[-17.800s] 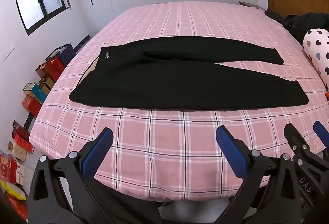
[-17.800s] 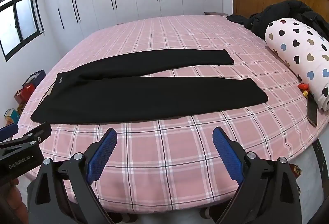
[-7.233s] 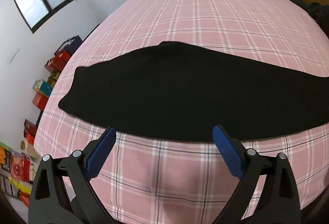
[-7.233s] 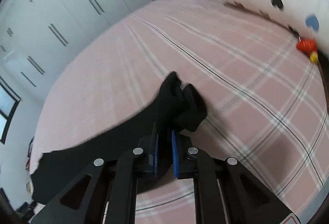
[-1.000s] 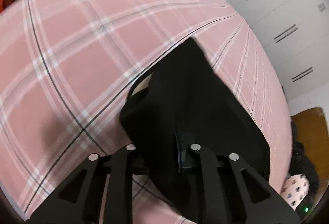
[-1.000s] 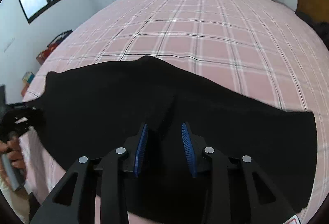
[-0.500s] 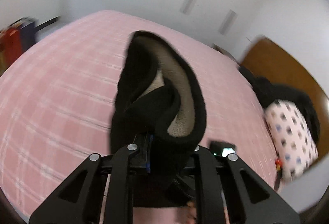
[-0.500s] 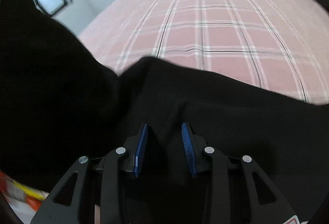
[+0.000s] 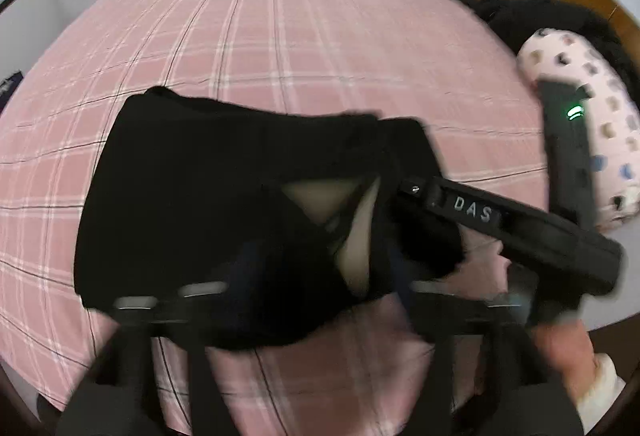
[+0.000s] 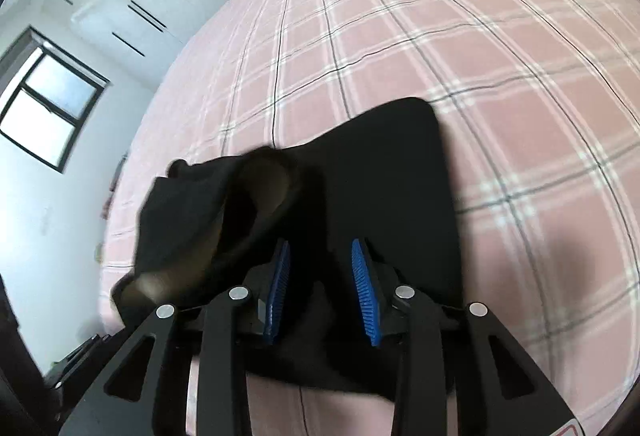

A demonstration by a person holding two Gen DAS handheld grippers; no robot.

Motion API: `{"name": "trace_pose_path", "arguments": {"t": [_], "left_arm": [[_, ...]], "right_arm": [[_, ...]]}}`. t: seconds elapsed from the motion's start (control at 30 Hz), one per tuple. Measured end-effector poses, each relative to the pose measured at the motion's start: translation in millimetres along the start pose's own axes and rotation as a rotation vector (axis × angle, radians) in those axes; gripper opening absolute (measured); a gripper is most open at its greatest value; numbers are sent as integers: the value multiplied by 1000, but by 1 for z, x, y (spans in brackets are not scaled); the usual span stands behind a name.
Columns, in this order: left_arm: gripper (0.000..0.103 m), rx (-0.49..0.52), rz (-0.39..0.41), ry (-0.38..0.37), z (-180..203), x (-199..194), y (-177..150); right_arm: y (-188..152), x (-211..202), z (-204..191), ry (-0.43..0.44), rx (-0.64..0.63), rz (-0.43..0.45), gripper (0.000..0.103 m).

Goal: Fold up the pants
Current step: 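Fold the pants over again with both grippers and release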

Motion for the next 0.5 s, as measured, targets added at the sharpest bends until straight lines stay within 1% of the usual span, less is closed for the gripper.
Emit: {"name": "trace_pose_path", "arguments": {"t": [0.03,0.07,0.1,0.13,0.17,0.2,0.27,0.37,0.4,0.47,0.5], "left_arm": [[87,-28,63,-18,-4,-20,-1],[88,-36,112,-16,-8,-35,-1],[88,-29,131,0,-10,-46,0],[88,-12,127,23,-15,-56,0],[88,-6,124,43,-20,-63,0],[88,-9,125,56,-25,-68,0],[88,-47,122,92,-47,-82,-2],[88,-140,130,110,-82,-102,-2],[88,-159,130,118,-92,-104,-2],[88,-191,131,138,-114,-108,-3],[88,-199,134,150,-124,-111,-5]], "right_arm": [[0,-6,2,25,16,4,46],[2,-11,2,56,30,12,48],[1,-17,2,97,49,22,51],[0,-19,1,125,67,28,56],[-2,-19,0,132,73,29,58],[-2,-17,-1,106,67,23,61],[-1,-11,-6,87,60,-2,61],[-7,7,-18,97,50,-60,62],[-8,11,-22,88,37,-72,68],[-17,32,-27,35,9,-114,70],[-20,38,-29,11,-1,-120,71]]}}
Point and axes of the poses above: each gripper's, at about its wrist camera, not at the fingertips, and x roughly the way its jaws point, z to its right, y to its top, the point moved 4 cm from there along x, roughly the way its jaws point, and after that the axes turned 1 degree about -x, right-handed, at the moved point
